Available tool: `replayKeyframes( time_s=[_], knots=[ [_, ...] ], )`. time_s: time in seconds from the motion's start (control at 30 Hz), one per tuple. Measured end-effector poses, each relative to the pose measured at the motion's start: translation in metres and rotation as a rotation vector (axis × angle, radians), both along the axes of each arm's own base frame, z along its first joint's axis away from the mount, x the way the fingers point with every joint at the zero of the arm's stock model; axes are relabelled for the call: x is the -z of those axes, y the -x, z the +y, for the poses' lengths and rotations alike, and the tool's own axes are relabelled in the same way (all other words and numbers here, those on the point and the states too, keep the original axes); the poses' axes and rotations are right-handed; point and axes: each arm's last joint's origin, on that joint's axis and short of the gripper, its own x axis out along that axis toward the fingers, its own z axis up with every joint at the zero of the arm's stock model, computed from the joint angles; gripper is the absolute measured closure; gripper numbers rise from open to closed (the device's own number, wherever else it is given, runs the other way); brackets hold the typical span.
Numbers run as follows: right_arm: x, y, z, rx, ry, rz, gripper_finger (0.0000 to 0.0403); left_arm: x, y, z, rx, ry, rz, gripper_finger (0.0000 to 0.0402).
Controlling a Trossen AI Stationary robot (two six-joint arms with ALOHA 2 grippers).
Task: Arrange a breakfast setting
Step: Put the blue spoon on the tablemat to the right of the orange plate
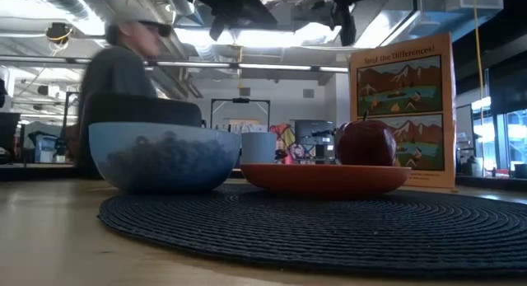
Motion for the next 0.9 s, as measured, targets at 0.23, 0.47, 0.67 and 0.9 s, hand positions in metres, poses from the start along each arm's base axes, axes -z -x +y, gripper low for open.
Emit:
replayKeyframes(
  time_s=[0.23, 0.47, 0.67, 0.9],
  knots=[
    [-0.006, -0.015, -0.001, 0.012, 0.038, 0.008, 0.0178, 0.008, -0.004, -0.005, -0.104, -0.038, 0.03, 0.0389],
    [-0.017, -0.024, -0.004, 0.089, 0.026, 0.038, 0.0178, 0.011, -0.008, -0.004, -0.115, -0.047, 0.029, 0.0389],
    [-0.016, -0.024, -0.005, 0.145, -0.054, 0.078, 0.0178, 0.008, -0.008, -0.001, -0.174, -0.104, 0.022, 0.0389],
    [-0.016, -0.025, -0.017, 0.132, -0.069, 0.086, 0.0178, 0.006, -0.008, 0.003, -0.177, -0.137, 0.022, 0.0389]
  ],
)
